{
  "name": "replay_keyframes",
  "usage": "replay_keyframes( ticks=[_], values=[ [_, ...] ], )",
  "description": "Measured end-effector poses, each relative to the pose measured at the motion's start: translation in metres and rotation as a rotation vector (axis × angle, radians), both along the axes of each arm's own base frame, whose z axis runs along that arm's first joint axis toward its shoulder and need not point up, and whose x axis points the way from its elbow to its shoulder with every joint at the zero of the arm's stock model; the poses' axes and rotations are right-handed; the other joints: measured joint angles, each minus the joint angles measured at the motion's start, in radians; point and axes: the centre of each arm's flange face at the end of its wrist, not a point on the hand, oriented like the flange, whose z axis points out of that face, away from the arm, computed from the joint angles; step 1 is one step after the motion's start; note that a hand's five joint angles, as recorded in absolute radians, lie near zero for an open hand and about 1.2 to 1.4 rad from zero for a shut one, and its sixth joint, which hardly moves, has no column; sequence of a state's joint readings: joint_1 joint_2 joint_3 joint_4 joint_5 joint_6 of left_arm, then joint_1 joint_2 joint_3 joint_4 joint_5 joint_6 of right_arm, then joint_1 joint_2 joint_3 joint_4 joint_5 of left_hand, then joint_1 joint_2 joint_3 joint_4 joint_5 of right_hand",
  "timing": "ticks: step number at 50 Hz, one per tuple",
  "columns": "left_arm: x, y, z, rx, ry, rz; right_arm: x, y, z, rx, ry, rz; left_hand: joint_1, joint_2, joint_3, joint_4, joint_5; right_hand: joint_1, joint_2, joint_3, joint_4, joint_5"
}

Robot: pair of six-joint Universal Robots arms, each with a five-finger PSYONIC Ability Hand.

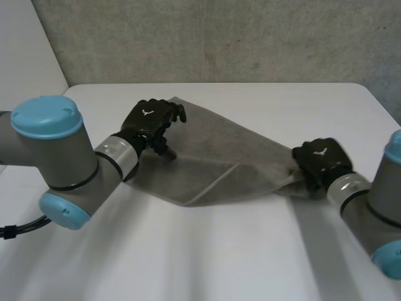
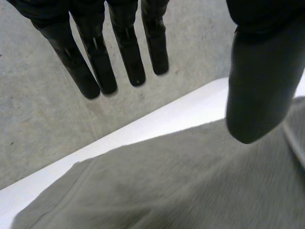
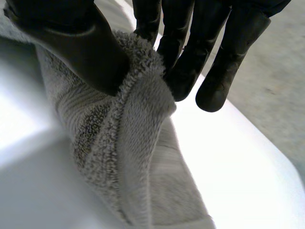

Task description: Fold the towel.

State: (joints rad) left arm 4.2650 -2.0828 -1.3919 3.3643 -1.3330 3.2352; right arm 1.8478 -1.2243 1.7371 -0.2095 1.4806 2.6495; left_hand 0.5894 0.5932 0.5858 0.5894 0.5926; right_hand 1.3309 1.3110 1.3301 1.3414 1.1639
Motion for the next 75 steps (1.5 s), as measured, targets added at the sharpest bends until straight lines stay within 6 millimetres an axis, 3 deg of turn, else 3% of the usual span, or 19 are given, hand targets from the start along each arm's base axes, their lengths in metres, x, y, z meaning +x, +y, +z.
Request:
replay_keyframes(
  ticks=[6, 13, 17, 27, 39, 75],
  values=[
    [0.023, -0.007, -0.007, 0.018, -0.127, 0.043, -0.018, -0.018, 0.006, -0.022, -0.007, -0.066, -0.197, -0.182, -0.207, -0.197, -0.228, 0.000, 0.001, 0.008, 0.000, 0.000],
    [0.048, -0.015, -0.027, 0.041, -0.263, 0.075, -0.026, -0.028, 0.005, -0.024, -0.015, -0.099, -0.198, -0.189, -0.208, -0.197, -0.218, 0.000, 0.000, 0.008, 0.000, 0.000],
    [0.052, -0.017, -0.040, 0.055, -0.305, 0.072, -0.027, -0.030, 0.003, -0.018, -0.015, -0.108, -0.163, -0.165, -0.160, -0.166, -0.161, 0.000, 0.000, 0.008, 0.000, 0.000],
    [0.045, -0.024, -0.063, 0.078, -0.335, 0.053, -0.027, -0.031, -0.003, -0.002, -0.010, -0.109, 0.026, 0.022, 0.031, 0.022, 0.025, 0.000, 0.000, 0.008, 0.000, 0.000],
    [0.037, -0.037, -0.072, 0.070, -0.335, 0.051, -0.026, -0.029, -0.004, 0.005, -0.009, -0.102, 0.151, 0.148, 0.154, 0.151, 0.146, 0.000, 0.000, 0.008, 0.000, 0.000],
    [0.035, -0.044, -0.087, 0.017, -0.463, 0.011, -0.023, -0.027, -0.011, 0.024, -0.004, -0.089, 0.143, 0.138, 0.142, 0.151, 0.130, 0.000, 0.000, 0.008, 0.000, 0.000]
  ],
)
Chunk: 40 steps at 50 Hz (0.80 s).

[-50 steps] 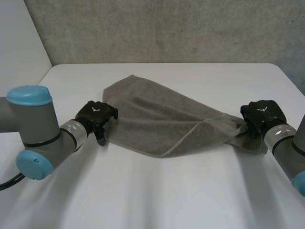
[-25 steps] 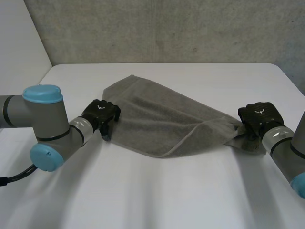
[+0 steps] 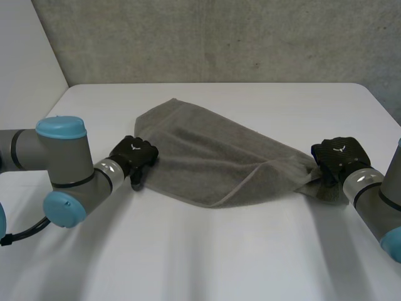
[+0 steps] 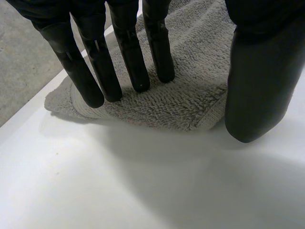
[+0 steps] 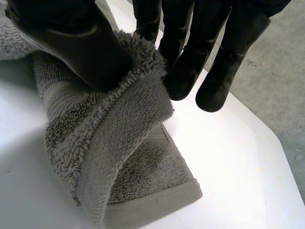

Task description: Fold the towel.

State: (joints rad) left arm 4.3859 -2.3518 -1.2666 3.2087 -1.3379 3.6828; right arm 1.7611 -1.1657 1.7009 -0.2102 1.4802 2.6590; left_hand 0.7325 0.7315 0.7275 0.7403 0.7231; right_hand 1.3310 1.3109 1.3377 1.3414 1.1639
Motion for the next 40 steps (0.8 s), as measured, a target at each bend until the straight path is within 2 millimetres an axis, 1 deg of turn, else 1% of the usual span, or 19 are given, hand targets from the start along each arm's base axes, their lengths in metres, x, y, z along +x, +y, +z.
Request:
replay_keyframes(
  ticks=[6, 15, 20, 22, 23, 25, 27, 29, 32, 36, 39, 40],
  values=[
    [-0.002, -0.004, 0.000, -0.010, 0.004, 0.001, 0.000, 0.000, -0.001, 0.002, 0.001, 0.001, 0.001, 0.002, 0.002, 0.000, 0.002, 0.000, 0.000, 0.000, 0.000, 0.000],
    [-0.006, -0.013, 0.007, -0.044, 0.019, 0.001, 0.000, 0.000, -0.003, 0.008, 0.003, 0.000, 0.012, 0.015, 0.018, 0.004, 0.018, 0.000, 0.000, 0.000, 0.000, 0.000],
    [-0.008, -0.018, 0.010, -0.059, 0.026, 0.002, 0.000, 0.000, -0.005, 0.013, 0.004, 0.001, 0.061, 0.062, 0.067, 0.055, 0.062, 0.000, 0.000, 0.000, 0.000, 0.000],
    [-0.008, -0.019, 0.010, -0.063, 0.028, 0.002, 0.000, 0.000, -0.005, 0.014, 0.005, 0.001, 0.150, 0.149, 0.156, 0.139, 0.143, 0.000, 0.000, 0.000, 0.000, 0.000],
    [-0.009, -0.021, 0.010, -0.066, 0.030, 0.003, 0.000, 0.000, -0.005, 0.015, 0.005, 0.001, 0.228, 0.227, 0.235, 0.225, 0.216, 0.000, 0.000, 0.000, 0.000, 0.000],
    [-0.010, -0.023, 0.010, -0.070, 0.032, 0.005, 0.000, 0.000, -0.006, 0.016, 0.005, 0.001, 0.428, 0.425, 0.433, 0.426, 0.414, 0.000, 0.000, 0.000, 0.000, 0.000],
    [-0.010, -0.024, 0.010, -0.071, 0.032, 0.006, 0.000, 0.000, -0.006, 0.016, 0.005, 0.001, 0.533, 0.529, 0.537, 0.528, 0.531, 0.000, 0.000, 0.000, 0.000, 0.000],
    [-0.011, -0.025, 0.009, -0.072, 0.033, 0.007, 0.000, 0.000, -0.006, 0.016, 0.003, 0.001, 0.723, 0.737, 0.755, 0.732, 0.735, 0.000, 0.000, 0.000, 0.000, 0.000],
    [-0.012, -0.024, 0.010, -0.073, 0.035, 0.005, -0.001, 0.000, -0.006, 0.016, 0.001, 0.000, 0.725, 0.780, 0.808, 0.776, 0.761, 0.000, 0.000, 0.000, 0.000, 0.000],
    [-0.015, -0.021, 0.015, -0.077, 0.041, -0.001, -0.001, -0.001, -0.004, 0.010, -0.002, -0.002, 0.725, 0.784, 0.812, 0.776, 0.761, 0.000, 0.000, 0.000, 0.000, 0.000],
    [-0.016, -0.018, 0.032, -0.096, 0.070, 0.002, -0.002, -0.003, 0.007, -0.021, -0.015, -0.005, 0.725, 0.784, 0.813, 0.776, 0.761, 0.000, 0.000, 0.000, 0.000, 0.000],
    [-0.016, -0.015, 0.044, -0.108, 0.091, 0.006, -0.002, -0.003, 0.015, -0.042, -0.026, -0.008, 0.725, 0.784, 0.813, 0.776, 0.761, 0.000, 0.000, 0.000, 0.000, 0.000]
  ],
)
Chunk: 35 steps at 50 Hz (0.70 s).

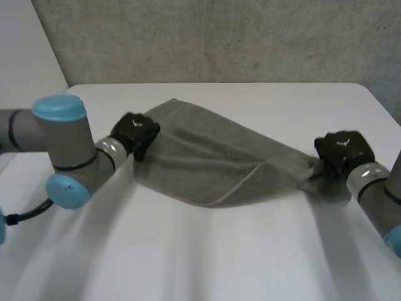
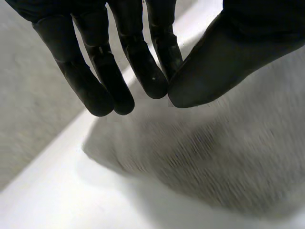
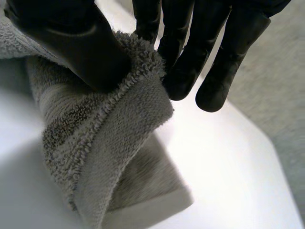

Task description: Fold the towel.

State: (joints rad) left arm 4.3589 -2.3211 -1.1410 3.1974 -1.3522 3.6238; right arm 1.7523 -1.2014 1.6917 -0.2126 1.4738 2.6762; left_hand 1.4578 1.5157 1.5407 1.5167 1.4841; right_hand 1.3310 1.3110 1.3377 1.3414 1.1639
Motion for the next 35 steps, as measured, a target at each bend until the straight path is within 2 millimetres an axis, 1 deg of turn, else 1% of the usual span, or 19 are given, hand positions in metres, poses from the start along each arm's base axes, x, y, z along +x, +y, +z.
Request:
replay_keyframes(
  ticks=[2, 4, 5, 6, 7, 9, 13, 15, 18, 19, 20, 21, 23, 25, 26, 29, 30, 32, 35],
  values=[
    [0.000, 0.004, 0.019, -0.023, 0.035, 0.005, 0.000, 0.000, 0.013, -0.034, -0.024, -0.004, 0.000, 0.000, 0.000, 0.000, 0.000, 0.000, 0.000, 0.000, 0.000, 0.000],
    [0.002, 0.010, 0.051, -0.064, 0.093, 0.012, 0.000, 0.000, 0.035, -0.086, -0.077, -0.004, 0.000, 0.000, 0.001, 0.000, 0.000, 0.000, 0.000, 0.000, 0.000, 0.000],
    [0.003, 0.012, 0.060, -0.076, 0.111, 0.014, 0.001, 0.001, 0.042, -0.099, -0.094, -0.001, 0.000, 0.000, 0.001, 0.000, 0.000, 0.000, 0.000, 0.000, 0.000, 0.000],
    [0.005, 0.016, 0.078, -0.101, 0.145, 0.017, 0.001, 0.003, 0.053, -0.120, -0.123, 0.005, 0.000, 0.000, 0.001, 0.000, 0.000, 0.000, 0.000, 0.000, 0.000, 0.000],
    [0.006, 0.018, 0.086, -0.112, 0.161, 0.018, 0.002, 0.004, 0.060, -0.130, -0.140, 0.010, 0.000, 0.000, 0.001, 0.000, 0.000, 0.000, 0.000, 0.000, 0.000, 0.000],
    [0.008, 0.026, 0.112, -0.150, 0.215, 0.019, 0.003, 0.010, 0.077, -0.153, -0.184, 0.032, 0.000, 0.000, 0.002, 0.000, 0.000, 0.000, 0.000, 0.000, 0.000, 0.000],
    [0.012, 0.036, 0.144, -0.195, 0.286, 0.011, 0.005, 0.021, 0.096, -0.155, -0.229, 0.082, 0.000, 0.000, 0.002, 0.000, 0.000, 0.000, 0.000, 0.000, 0.000, 0.000],
    [0.012, 0.037, 0.147, -0.195, 0.298, 0.008, 0.006, 0.025, 0.099, -0.147, -0.237, 0.100, 0.000, 0.000, 0.002, 0.000, 0.000, 0.000, 0.000, 0.000, 0.000, 0.000],
    [0.011, 0.036, 0.141, -0.173, 0.300, 0.006, 0.006, 0.029, 0.098, -0.125, -0.240, 0.118, -0.003, 0.000, 0.003, 0.000, 0.000, 0.000, 0.000, 0.000, 0.000, 0.000],
    [0.010, 0.035, 0.133, -0.153, 0.291, 0.007, 0.006, 0.029, 0.095, -0.113, -0.237, 0.120, -0.137, -0.137, -0.140, -0.144, -0.120, 0.000, 0.000, 0.000, 0.000, 0.000],
    [0.009, 0.033, 0.121, -0.121, 0.275, 0.009, 0.006, 0.029, 0.090, -0.099, -0.233, 0.121, -0.368, -0.362, -0.347, -0.362, -0.346, 0.000, 0.000, 0.000, 0.000, 0.000],
    [0.008, 0.032, 0.116, -0.111, 0.269, 0.010, 0.006, 0.028, 0.088, -0.092, -0.231, 0.120, -0.475, -0.466, -0.473, -0.494, -0.451, 0.000, 0.000, 0.000, 0.000, 0.000],
    [0.007, 0.030, 0.095, -0.063, 0.239, 0.012, 0.006, 0.026, 0.079, -0.063, -0.224, 0.117, -0.867, -0.832, -0.847, -0.877, -0.847, 0.000, 0.000, 0.000, 0.000, 0.000],
    [0.005, 0.028, 0.076, -0.023, 0.205, 0.012, 0.007, 0.024, 0.070, -0.037, -0.217, 0.113, -1.086, -1.114, -1.148, -1.142, -1.118, 0.000, 0.000, 0.000, 0.000, 0.000],
    [0.005, 0.028, 0.070, -0.011, 0.192, 0.012, 0.007, 0.023, 0.067, -0.029, -0.215, 0.112, -1.111, -1.147, -1.184, -1.169, -1.150, 0.000, 0.000, 0.000, 0.000, 0.000],
    [0.002, 0.029, 0.032, 0.047, 0.097, -0.001, 0.009, 0.019, 0.050, 0.020, -0.205, 0.109, -1.136, -1.196, -1.230, -1.197, -1.194, 0.000, 0.000, 0.002, 0.000, 0.000],
    [0.002, 0.029, 0.027, 0.054, 0.084, -0.004, 0.009, 0.018, 0.047, 0.028, -0.203, 0.109, -1.136, -1.196, -1.230, -1.197, -1.194, 0.000, 0.000, 0.002, 0.000, 0.000],
    [0.000, 0.031, 0.006, 0.076, 0.021, -0.021, 0.010, 0.017, 0.038, 0.053, -0.199, 0.108, -1.136, -1.193, -1.229, -1.197, -1.185, 0.000, 0.000, 0.002, 0.000, 0.000],
    [-0.003, 0.034, -0.012, 0.088, -0.037, -0.041, 0.011, 0.015, 0.031, 0.073, -0.196, 0.108, -1.128, -1.184, -1.217, -1.190, -1.162, 0.000, 0.000, 0.002, 0.000, 0.000]
  ],
)
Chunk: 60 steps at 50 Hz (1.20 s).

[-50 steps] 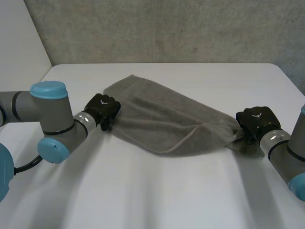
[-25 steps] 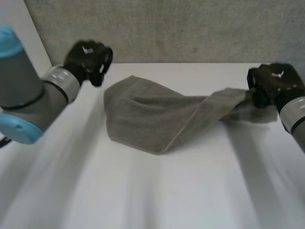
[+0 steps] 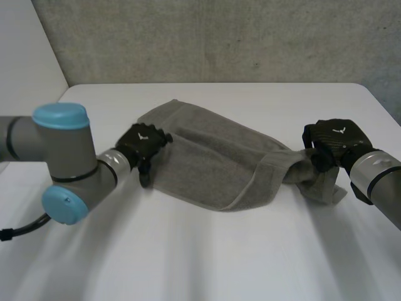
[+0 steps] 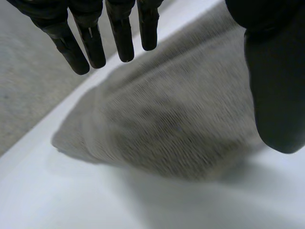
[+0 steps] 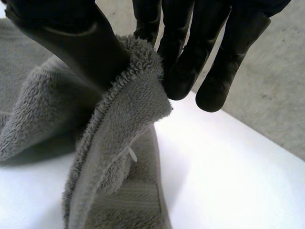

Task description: Fold the towel.

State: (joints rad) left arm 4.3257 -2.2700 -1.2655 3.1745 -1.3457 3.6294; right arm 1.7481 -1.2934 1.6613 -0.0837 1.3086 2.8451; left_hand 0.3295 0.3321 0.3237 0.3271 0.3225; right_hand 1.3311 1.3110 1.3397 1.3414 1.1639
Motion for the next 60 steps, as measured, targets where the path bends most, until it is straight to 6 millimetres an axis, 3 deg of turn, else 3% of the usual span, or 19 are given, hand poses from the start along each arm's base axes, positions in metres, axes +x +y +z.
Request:
replay_keyframes(
  ticks=[4, 12, 26, 53, 60],
  values=[
    [-0.003, 0.002, -0.018, 0.002, -0.063, -0.028, 0.000, -0.001, -0.005, 0.011, 0.002, 0.000, 0.029, 0.027, 0.039, 0.029, 0.045, 0.000, 0.000, 0.000, 0.000, 0.000],
    [-0.005, -0.001, -0.032, -0.010, -0.117, -0.050, -0.001, -0.001, -0.007, 0.008, 0.015, 0.001, 0.074, 0.068, 0.080, 0.074, 0.087, 0.000, 0.000, 0.000, 0.000, 0.000],
    [-0.008, -0.013, -0.033, -0.034, -0.115, -0.034, -0.001, 0.002, -0.011, 0.004, 0.051, 0.008, 0.252, 0.247, 0.257, 0.250, 0.180, 0.000, 0.000, 0.000, 0.000, 0.000],
    [-0.014, -0.029, -0.032, -0.069, -0.098, -0.024, 0.000, 0.002, -0.019, 0.023, 0.068, 0.014, 0.340, 0.338, 0.348, 0.341, 0.343, 0.000, 0.000, 0.000, 0.000, 0.000],
    [-0.015, -0.031, -0.035, -0.068, -0.096, -0.024, 0.000, 0.002, -0.019, 0.024, 0.068, 0.014, 0.880, 0.872, 0.883, 0.885, 0.870, 0.000, 0.000, 0.000, 0.000, 0.000]
  ],
)
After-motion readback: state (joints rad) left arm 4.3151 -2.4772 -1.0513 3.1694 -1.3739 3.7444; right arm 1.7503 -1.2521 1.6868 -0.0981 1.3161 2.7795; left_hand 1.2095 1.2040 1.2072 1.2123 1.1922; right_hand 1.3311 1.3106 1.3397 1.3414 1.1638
